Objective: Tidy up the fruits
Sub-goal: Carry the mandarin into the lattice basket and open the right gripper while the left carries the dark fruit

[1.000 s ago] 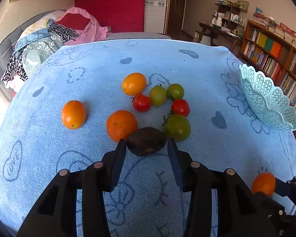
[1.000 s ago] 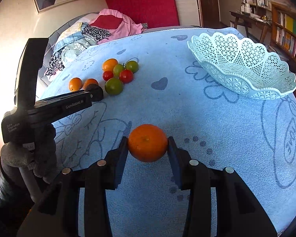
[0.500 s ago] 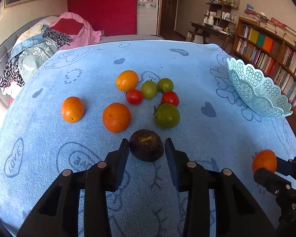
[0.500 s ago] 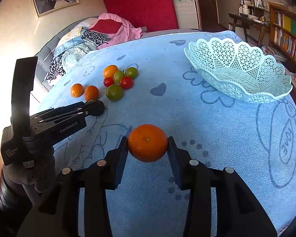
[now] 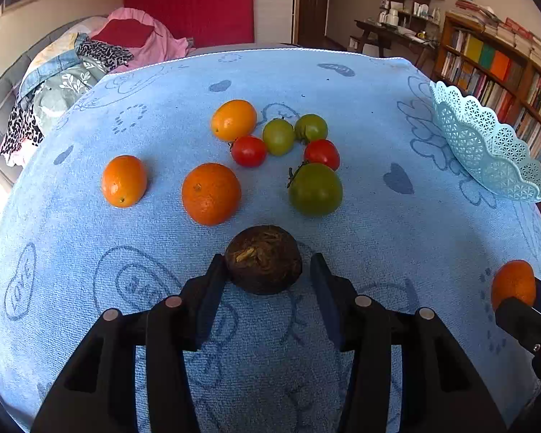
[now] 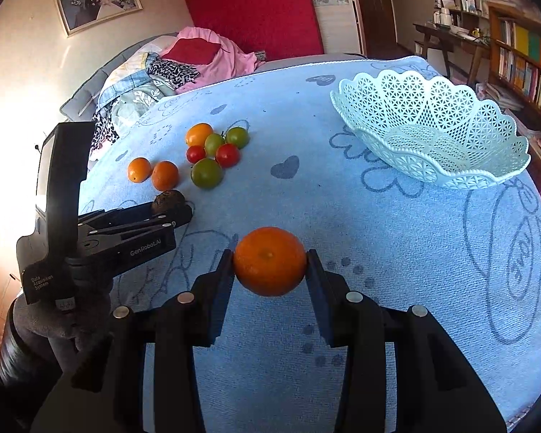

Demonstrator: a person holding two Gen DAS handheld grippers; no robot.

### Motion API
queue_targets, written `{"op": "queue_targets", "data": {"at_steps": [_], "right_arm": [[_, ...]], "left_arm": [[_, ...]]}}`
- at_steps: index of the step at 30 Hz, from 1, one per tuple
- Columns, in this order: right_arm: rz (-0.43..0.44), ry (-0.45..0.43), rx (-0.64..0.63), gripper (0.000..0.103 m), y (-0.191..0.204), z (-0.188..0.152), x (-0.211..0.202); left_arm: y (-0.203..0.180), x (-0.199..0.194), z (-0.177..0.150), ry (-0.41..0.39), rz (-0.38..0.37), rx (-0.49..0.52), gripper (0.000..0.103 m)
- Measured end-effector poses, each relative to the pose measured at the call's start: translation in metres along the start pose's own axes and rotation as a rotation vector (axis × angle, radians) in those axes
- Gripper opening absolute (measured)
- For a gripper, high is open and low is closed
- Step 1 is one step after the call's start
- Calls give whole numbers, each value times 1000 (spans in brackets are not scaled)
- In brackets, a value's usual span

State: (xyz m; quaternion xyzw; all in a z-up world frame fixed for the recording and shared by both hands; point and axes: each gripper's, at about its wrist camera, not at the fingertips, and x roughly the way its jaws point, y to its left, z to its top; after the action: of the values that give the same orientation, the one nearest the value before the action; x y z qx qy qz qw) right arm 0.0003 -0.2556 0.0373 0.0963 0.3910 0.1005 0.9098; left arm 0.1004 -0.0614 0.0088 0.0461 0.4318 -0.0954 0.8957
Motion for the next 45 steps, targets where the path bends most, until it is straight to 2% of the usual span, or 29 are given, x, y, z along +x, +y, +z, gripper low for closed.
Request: {"op": "queue_targets", "data": {"at_steps": [2, 9, 15, 20, 28, 36, 45], "right_arm": [[2, -9, 1, 41, 0, 1, -2], [1, -82, 19, 41, -10, 17, -28], [-58, -202, 82, 41, -40, 40, -61], [-143, -255, 150, 41, -74, 50, -72], [-233, -266, 188, 41, -112, 62, -65], [-248, -247, 225, 43, -134, 64, -47], [-247, -312, 269, 44, -144, 64, -70]], "left_arm": [[1, -1, 0, -6, -5, -3, 43], [-6, -17, 1, -55, -3, 30, 43], [-24, -36, 11, -106, -29, 64, 43], [-46, -49, 19, -142, -58, 104, 43], [-82, -56, 32, -174, -89, 160, 43], [-110, -51, 50, -180, -109, 199, 43], [-147, -46, 70, -200, -157, 239, 43]]}}
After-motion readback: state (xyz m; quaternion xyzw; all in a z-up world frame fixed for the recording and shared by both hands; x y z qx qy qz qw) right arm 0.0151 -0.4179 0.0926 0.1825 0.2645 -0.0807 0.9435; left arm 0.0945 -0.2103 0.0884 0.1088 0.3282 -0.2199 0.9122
